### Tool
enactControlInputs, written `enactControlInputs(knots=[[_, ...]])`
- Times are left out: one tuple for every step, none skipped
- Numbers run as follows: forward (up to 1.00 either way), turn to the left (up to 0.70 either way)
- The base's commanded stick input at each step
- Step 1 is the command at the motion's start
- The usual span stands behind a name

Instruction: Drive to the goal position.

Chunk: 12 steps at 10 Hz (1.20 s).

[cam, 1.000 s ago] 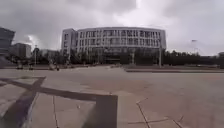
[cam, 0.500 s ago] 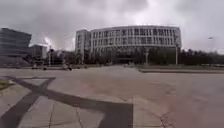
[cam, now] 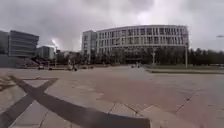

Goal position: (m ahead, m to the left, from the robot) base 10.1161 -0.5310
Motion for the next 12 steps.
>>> enactControlInputs(knots=[[0.85,0.0],[0.85,0.0],[0.85,0.0],[0.85,-0.01],[0.85,-0.02],[0.85,-0.02],[0.85,-0.06],[0.85,-0.07],[0.85,-0.04],[0.85,-0.01],[0.85,0.02],[0.85,0.0]])
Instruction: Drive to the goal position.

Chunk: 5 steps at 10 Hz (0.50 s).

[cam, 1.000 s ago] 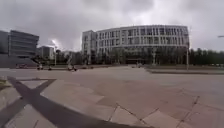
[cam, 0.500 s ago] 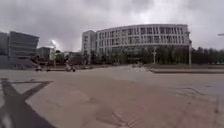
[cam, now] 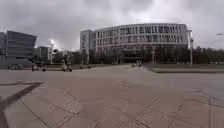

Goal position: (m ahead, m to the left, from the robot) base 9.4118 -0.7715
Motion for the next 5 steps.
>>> enactControlInputs(knots=[[0.85,-0.02],[0.85,0.01],[0.85,0.03],[0.85,0.04],[0.85,0.03]])
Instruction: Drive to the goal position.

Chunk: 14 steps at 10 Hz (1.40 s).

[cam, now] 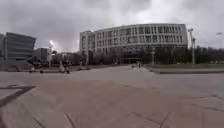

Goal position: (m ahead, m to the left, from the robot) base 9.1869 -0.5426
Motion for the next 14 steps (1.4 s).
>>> enactControlInputs(knots=[[0.85,0.03],[0.85,0.03],[0.85,0.02],[0.85,0.01],[0.85,0.0],[0.85,0.01],[0.85,0.04],[0.85,0.06],[0.85,0.06],[0.85,0.07],[0.85,0.08],[0.85,-0.21],[0.85,-0.17],[0.85,-0.13]])
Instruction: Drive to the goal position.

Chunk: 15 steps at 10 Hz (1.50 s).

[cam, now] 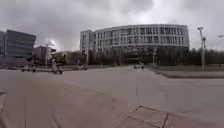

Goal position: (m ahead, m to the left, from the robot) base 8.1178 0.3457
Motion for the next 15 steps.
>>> enactControlInputs(knots=[[0.85,-0.11],[0.85,-0.11],[0.85,-0.1],[0.85,-0.1],[0.85,-0.1],[0.85,-0.1],[0.85,-0.13],[0.85,-0.12],[0.85,-0.04],[0.85,-0.03],[0.85,-0.02],[0.85,-0.02],[0.85,-0.01],[0.85,0.01],[0.85,0.06]])
